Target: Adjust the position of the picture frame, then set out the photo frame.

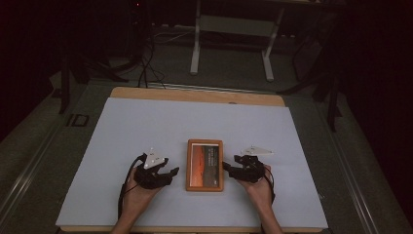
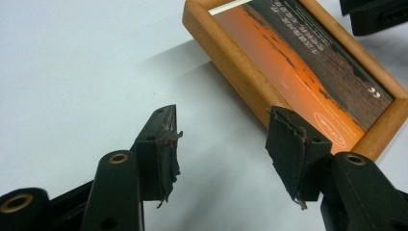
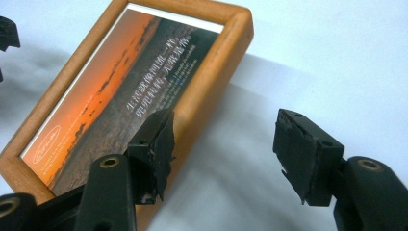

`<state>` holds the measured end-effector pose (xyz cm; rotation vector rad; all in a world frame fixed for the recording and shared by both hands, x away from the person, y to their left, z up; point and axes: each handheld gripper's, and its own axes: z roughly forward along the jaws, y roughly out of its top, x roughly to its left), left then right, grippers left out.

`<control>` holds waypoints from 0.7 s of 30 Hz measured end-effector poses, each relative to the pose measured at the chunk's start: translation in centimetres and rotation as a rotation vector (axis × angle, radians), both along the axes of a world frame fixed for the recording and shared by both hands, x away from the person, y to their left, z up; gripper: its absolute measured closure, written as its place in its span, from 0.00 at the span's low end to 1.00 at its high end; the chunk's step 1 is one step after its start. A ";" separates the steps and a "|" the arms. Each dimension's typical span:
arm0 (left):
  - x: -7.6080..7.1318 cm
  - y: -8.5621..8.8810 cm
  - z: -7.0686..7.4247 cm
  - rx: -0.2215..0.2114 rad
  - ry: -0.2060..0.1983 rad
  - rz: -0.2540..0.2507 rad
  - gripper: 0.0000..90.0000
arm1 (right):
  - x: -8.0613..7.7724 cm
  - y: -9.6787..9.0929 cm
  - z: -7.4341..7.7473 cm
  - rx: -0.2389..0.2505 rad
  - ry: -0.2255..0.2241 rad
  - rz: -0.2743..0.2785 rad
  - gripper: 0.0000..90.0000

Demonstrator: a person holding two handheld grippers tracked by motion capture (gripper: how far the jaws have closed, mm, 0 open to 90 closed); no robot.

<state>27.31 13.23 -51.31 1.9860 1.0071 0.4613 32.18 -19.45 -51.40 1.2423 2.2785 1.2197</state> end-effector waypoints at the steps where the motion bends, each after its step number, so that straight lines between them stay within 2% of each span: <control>1: -0.1 0.0 0.0 0.003 -0.002 -0.003 0.50 | 0.0 0.1 0.1 -0.004 -0.006 0.003 0.44; 6: -0.6 -0.1 0.2 -0.020 -0.005 -0.011 0.50 | 0.3 0.4 0.8 -0.009 -0.014 0.021 0.49; 11: -0.8 -0.3 0.4 -0.037 -0.008 -0.018 0.50 | 1.0 1.0 1.7 -0.015 -0.032 0.044 0.59; 14: -0.9 -0.5 0.5 -0.045 -0.011 -0.024 0.50 | 1.5 1.4 2.2 -0.006 -0.048 0.061 0.70; 18: -1.0 -0.9 0.4 -0.044 -0.015 -0.031 0.50 | 2.2 2.2 2.6 -0.021 -0.080 0.078 0.88; 21: -1.2 -1.0 0.5 -0.037 -0.027 -0.034 0.50 | 2.7 2.6 2.7 -0.026 -0.087 0.083 0.96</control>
